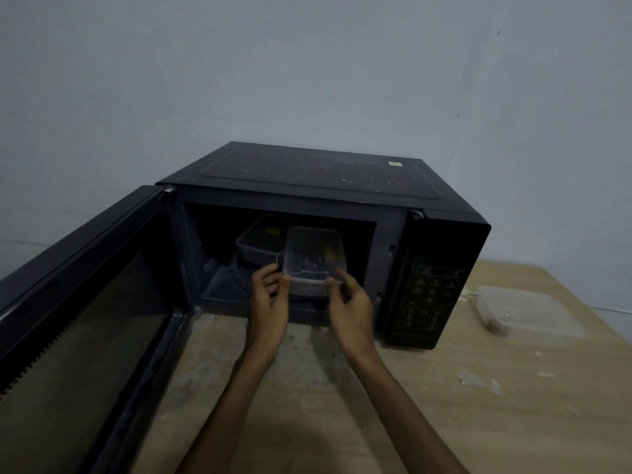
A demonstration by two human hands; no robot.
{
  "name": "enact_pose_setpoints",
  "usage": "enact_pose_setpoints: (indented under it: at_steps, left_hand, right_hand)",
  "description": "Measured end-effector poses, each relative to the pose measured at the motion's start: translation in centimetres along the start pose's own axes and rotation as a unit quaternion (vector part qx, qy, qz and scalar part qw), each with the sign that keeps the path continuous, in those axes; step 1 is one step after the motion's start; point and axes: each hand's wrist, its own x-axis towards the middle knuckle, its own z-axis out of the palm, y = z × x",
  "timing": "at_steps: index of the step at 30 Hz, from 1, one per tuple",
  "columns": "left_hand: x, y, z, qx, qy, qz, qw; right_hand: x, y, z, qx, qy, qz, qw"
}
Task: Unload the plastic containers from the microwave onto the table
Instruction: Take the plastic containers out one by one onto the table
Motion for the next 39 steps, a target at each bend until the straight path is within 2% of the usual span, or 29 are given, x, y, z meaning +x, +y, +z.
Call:
enact_pose_setpoints:
  at_steps: [6, 16, 22, 32, 39]
  left_hand:
    - [-1.0, -0.2, -1.3, -0.060, -0.006, -0.062, 0.996]
    - [-4.3, 0.8, -0.1, -0.094, -0.046, -0.085, 0.991]
    - [-7.3, 0.9, -0.1, -0.052, -0.088, -0.098, 0.990]
    - [-14.7, 0.8, 2.5, 0.007, -0.167, -0.099, 0.981]
    - [-16.7, 0.9, 6.2, 0.039, -0.228, -0.090, 0.969]
  right_hand:
    - [-2.5, -0.4, -3.1, 0.066, -0.024, 0.001, 0.998]
    - [-5.4, 0.5, -8.1, 0.039, -0.003, -0.004, 0.999]
    - [-7.0, 0.7, -11.6, 0.029, -0.009, -0.006, 1.000]
    - [-7.3, 1.5, -17.4, -0.024, 0.041, -0.007, 0.999]
    - [-7.2, 1.9, -22.4, -0.043, 0.047, 0.060, 0.996]
